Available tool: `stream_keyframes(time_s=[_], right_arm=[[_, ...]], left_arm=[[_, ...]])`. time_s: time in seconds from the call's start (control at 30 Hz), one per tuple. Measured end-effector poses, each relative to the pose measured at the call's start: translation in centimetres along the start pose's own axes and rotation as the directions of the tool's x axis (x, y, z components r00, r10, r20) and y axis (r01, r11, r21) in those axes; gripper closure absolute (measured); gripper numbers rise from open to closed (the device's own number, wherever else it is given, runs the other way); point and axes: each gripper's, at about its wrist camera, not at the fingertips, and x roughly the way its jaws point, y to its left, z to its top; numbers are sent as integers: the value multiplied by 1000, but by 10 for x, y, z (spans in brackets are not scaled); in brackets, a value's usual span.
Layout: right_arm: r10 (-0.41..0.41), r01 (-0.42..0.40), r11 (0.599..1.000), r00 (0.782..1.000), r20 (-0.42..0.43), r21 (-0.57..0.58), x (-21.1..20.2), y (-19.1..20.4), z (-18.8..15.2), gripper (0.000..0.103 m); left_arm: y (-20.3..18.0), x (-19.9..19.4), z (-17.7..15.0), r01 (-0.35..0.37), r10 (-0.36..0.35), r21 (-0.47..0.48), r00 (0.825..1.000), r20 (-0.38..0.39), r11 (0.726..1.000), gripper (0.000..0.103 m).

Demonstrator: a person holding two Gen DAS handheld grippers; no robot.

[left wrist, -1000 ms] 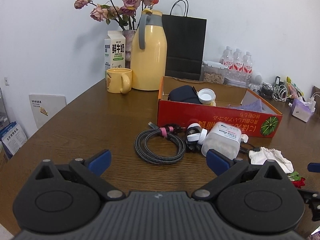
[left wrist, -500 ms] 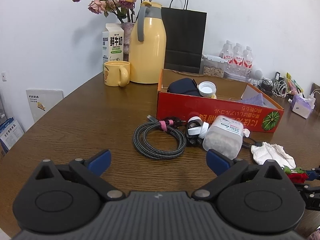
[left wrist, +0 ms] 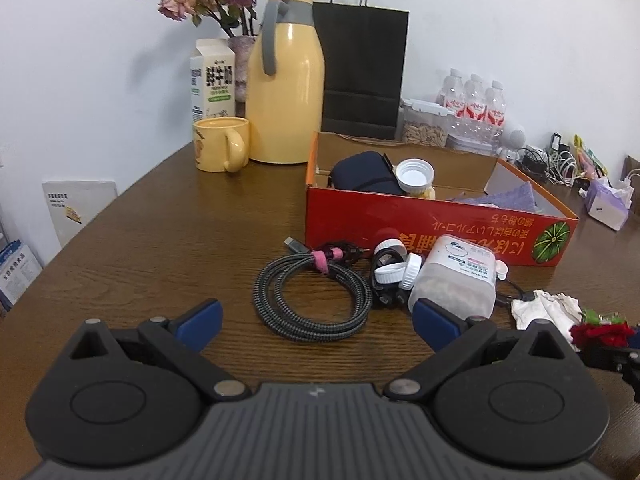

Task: Organize objects
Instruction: 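Grasp the red rose with the right tool beside the white cloth, then grasp the black braided cable with the left tool while the right lifts the rose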

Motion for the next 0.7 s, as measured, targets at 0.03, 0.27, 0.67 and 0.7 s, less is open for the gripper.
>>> stream_keyframes(time_s=[0.03,0.27,0.67,0.7], right_arm=[[-3,3,1000,1000,3,1,1,-2,2,66],[-29,28,1000,999,23,11,17,-13,15,66],[-61,59,998,996,69,24,44,-36,41,66],[-63,61,998,995,73,27,46,-37,43,66]], left_arm=[[-1,3,1,1,-1,4,1000,-6,1000,0],[-4,39,11,-38,42,45,995,-93,998,0],[-3,79,14,-30,54,134,983,-177,990,0],[0,81,16,-19,41,118,982,-184,993,0]])
